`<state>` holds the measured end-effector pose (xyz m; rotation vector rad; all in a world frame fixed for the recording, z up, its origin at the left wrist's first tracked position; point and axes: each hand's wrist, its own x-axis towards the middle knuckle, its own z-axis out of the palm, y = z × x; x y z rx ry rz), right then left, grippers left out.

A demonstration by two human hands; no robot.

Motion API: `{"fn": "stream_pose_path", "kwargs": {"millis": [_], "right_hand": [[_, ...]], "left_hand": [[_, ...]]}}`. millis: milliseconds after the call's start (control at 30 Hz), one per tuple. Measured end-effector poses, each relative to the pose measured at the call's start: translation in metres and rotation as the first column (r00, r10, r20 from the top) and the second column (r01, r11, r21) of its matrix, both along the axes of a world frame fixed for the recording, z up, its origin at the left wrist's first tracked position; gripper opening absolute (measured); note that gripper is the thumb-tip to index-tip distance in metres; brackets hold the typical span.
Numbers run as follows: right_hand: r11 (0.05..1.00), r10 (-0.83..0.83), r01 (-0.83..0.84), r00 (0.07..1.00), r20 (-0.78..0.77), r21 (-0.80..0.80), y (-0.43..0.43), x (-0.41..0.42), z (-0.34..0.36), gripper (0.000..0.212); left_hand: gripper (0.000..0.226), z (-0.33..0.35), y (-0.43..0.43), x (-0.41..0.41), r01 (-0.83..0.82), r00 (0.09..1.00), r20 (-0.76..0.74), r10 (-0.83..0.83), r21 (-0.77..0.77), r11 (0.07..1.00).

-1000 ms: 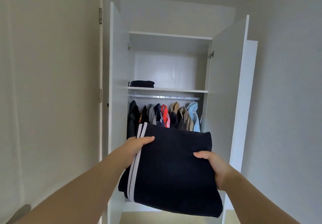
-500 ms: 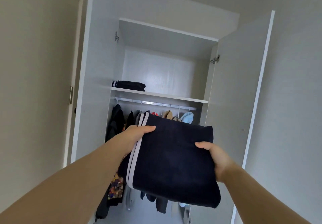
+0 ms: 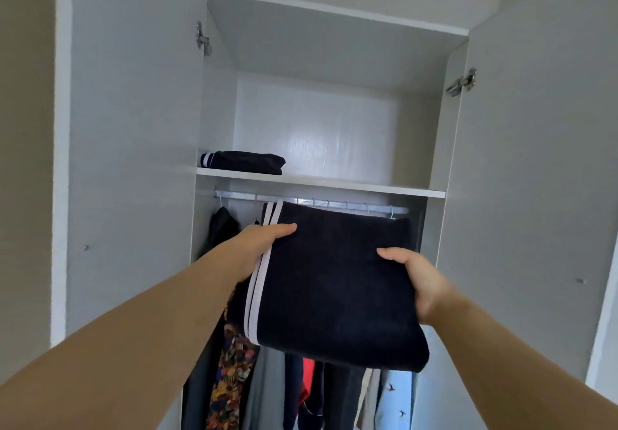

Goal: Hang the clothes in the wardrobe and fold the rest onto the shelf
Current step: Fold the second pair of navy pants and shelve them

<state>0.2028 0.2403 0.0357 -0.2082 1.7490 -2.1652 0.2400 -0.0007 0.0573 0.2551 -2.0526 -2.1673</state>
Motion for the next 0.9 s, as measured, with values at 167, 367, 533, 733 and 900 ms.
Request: {"fn": "stream_pose_path", "kwargs": {"millis": [167, 367, 533, 733, 900], "right_hand": [[0.99, 0.108, -0.111, 0.993, -0.038, -0.087, -0.004, -0.085, 0.004, 0.029], [0.977, 0.169, -0.169, 0.986, -0.012, -0.13, -0.004, -0.19, 0.03, 0.028], [0.976, 0.139, -0.145, 0.989, -0.047, -0.16, -0.027, -0.237, 0.048, 0.026], [0.965, 0.158, -0.184, 0.976, -0.148, -0.186, -0.064, -0.289, 0.082, 0.025], [0.963, 0.142, -0.191, 0.959, -0.245, -0.189, -0.125, -0.336, 0.115, 0.017]], "left_hand": [[0.026, 0.011, -0.007, -0.076, -0.029, 0.999, -0.018, 0.029, 0.003, 1.0], [0.034, 0.038, -0.009, -0.168, -0.044, 0.999, -0.005, 0.044, -0.009, 0.999], [0.023, 0.053, -0.034, -0.202, -0.091, 0.995, -0.034, 0.091, 0.001, 0.996], [0.019, 0.09, -0.066, -0.245, -0.124, 0.985, -0.13, 0.113, -0.084, 0.989], [0.02, 0.131, -0.123, -0.288, -0.193, 0.962, -0.234, 0.144, -0.205, 0.96]]}}
